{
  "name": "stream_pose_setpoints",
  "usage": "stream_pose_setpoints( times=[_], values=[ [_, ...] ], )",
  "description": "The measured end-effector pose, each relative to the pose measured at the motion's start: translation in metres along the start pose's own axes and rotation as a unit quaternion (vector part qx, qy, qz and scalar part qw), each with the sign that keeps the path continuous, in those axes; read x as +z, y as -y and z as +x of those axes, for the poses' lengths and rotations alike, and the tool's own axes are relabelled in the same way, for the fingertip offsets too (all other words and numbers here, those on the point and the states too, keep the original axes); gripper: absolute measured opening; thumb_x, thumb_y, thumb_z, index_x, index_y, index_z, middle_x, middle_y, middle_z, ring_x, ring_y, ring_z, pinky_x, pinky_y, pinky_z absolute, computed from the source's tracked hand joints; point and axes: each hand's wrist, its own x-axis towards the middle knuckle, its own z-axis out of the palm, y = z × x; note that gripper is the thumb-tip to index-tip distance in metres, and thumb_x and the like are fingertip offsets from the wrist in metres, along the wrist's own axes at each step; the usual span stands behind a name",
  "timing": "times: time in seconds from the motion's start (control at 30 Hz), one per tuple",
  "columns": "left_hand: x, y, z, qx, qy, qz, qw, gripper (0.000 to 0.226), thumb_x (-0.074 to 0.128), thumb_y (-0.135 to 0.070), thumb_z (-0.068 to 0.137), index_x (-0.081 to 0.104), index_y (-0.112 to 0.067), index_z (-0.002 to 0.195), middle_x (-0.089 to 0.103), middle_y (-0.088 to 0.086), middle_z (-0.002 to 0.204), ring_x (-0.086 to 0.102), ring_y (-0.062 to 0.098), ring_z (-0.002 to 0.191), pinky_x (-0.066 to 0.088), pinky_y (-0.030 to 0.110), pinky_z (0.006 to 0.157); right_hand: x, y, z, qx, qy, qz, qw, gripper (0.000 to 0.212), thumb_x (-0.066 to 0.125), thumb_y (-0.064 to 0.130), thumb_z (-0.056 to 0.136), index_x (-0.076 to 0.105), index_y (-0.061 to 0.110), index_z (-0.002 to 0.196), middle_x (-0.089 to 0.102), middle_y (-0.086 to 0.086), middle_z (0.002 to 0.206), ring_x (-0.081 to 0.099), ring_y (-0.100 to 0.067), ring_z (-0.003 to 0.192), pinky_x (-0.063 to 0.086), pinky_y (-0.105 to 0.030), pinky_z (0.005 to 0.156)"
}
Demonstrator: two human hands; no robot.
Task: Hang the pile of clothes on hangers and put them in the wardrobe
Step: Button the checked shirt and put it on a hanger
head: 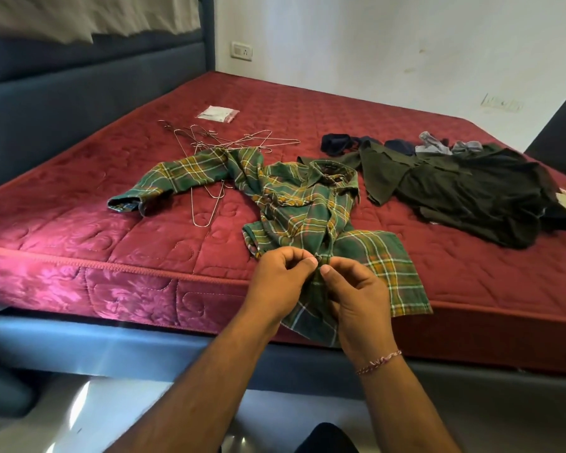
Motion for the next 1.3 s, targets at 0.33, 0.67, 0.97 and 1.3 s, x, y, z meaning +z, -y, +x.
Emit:
stream_pose_setpoints(
  times=[0.33,0.67,0.97,1.3],
  values=[
    [-0.003,-0.005,0.004,0.001,0.016,0.037,0.999,0.016,0.069,-0.007,0.095,0.079,-0.012,0.084,0.077,0.008,0.083,0.069,0.011,0.076,0.060,0.035,0.078,-0.005,0.005,0.007,-0.164,0.029,-0.196,0.966,0.017,0.073,0.001,0.092,0.080,0.015,0.101,0.078,0.007,0.093,0.073,-0.006,0.088,0.055,-0.017,0.074],
    [-0.009,-0.007,0.005,-0.015,0.040,-0.036,0.998,0.016,0.065,-0.013,0.100,0.079,-0.011,0.092,0.077,0.011,0.089,0.072,0.021,0.085,0.060,0.038,0.082,0.001,0.002,0.015,-0.195,0.037,-0.218,0.955,0.016,0.071,0.004,0.094,0.078,0.015,0.103,0.076,0.001,0.096,0.072,-0.013,0.090,0.060,-0.028,0.079],
    [-0.016,0.002,0.007,0.046,-0.017,-0.008,0.999,0.017,0.064,-0.010,0.099,0.077,-0.021,0.093,0.075,-0.007,0.087,0.069,0.008,0.082,0.059,0.027,0.074,-0.027,-0.017,0.001,-0.228,0.073,-0.438,0.866,0.023,0.082,0.024,0.086,0.073,0.028,0.107,0.071,0.020,0.096,0.066,0.003,0.092,0.056,-0.019,0.079],
    [-0.039,0.044,0.007,0.341,0.022,0.348,0.873,0.018,0.074,-0.017,0.087,0.076,-0.015,0.105,0.067,-0.005,0.107,0.059,0.011,0.102,0.052,0.033,0.091,-0.036,-0.018,-0.004,-0.166,0.072,-0.329,0.927,0.006,0.075,0.019,0.093,0.076,0.025,0.092,0.074,0.011,0.084,0.070,-0.011,0.083,0.059,-0.040,0.075]
  ],
)
